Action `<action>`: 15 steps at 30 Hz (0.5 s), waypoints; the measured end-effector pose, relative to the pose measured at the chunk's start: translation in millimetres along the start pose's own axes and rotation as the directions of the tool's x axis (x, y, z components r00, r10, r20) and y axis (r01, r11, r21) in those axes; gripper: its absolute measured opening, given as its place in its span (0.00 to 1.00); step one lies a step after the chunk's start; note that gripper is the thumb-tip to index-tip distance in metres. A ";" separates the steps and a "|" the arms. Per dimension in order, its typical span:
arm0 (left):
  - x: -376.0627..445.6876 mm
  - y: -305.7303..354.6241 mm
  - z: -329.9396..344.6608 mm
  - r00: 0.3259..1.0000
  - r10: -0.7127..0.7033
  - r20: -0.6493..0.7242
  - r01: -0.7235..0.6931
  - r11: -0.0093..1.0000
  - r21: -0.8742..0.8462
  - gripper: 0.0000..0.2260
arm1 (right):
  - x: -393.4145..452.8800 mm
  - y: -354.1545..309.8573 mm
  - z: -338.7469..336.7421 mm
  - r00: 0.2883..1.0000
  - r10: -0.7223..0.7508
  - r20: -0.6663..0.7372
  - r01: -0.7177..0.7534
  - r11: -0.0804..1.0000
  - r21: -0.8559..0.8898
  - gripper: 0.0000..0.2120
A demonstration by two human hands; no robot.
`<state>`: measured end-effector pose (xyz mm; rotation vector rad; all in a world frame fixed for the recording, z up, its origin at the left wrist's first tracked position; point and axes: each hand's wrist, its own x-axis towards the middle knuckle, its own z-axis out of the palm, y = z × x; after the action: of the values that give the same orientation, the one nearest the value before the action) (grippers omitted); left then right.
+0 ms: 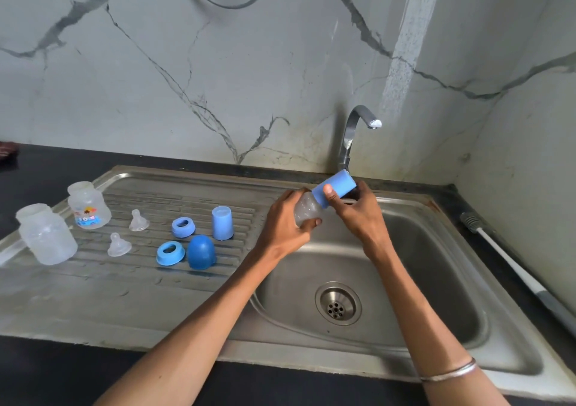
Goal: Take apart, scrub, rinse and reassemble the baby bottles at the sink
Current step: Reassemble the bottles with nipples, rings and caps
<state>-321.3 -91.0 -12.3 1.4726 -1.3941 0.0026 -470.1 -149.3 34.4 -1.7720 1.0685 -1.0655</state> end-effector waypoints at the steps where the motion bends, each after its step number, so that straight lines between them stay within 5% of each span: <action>1: 0.8 1.1 -0.9 1.000 -0.024 -0.008 0.023 0.999 -0.035 0.21 | 0.6 1.6 -1.9 0.996 -0.022 0.084 0.018 0.999 0.041 0.27; 6: -4.3 0.1 -0.2 0.998 -0.061 0.025 0.063 0.996 -0.059 0.23 | -3.3 7.9 -3.3 0.980 -0.091 0.175 0.052 0.975 0.216 0.18; 13: -5.5 1.2 3.4 0.998 -0.010 -0.054 0.012 0.999 0.037 0.24 | -14.1 -3.3 22.0 0.976 -0.059 -0.207 0.065 0.998 0.022 0.22; 15: -1.3 2.5 0.1 0.998 -0.035 -0.046 0.037 0.998 0.041 0.24 | -13.1 -4.8 23.1 0.978 -0.060 -0.198 0.070 0.996 0.047 0.23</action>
<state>-323.6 -89.5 -11.5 1.5234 -1.3384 0.0421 -451.4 -131.1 27.7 -1.6957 1.0948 -1.3192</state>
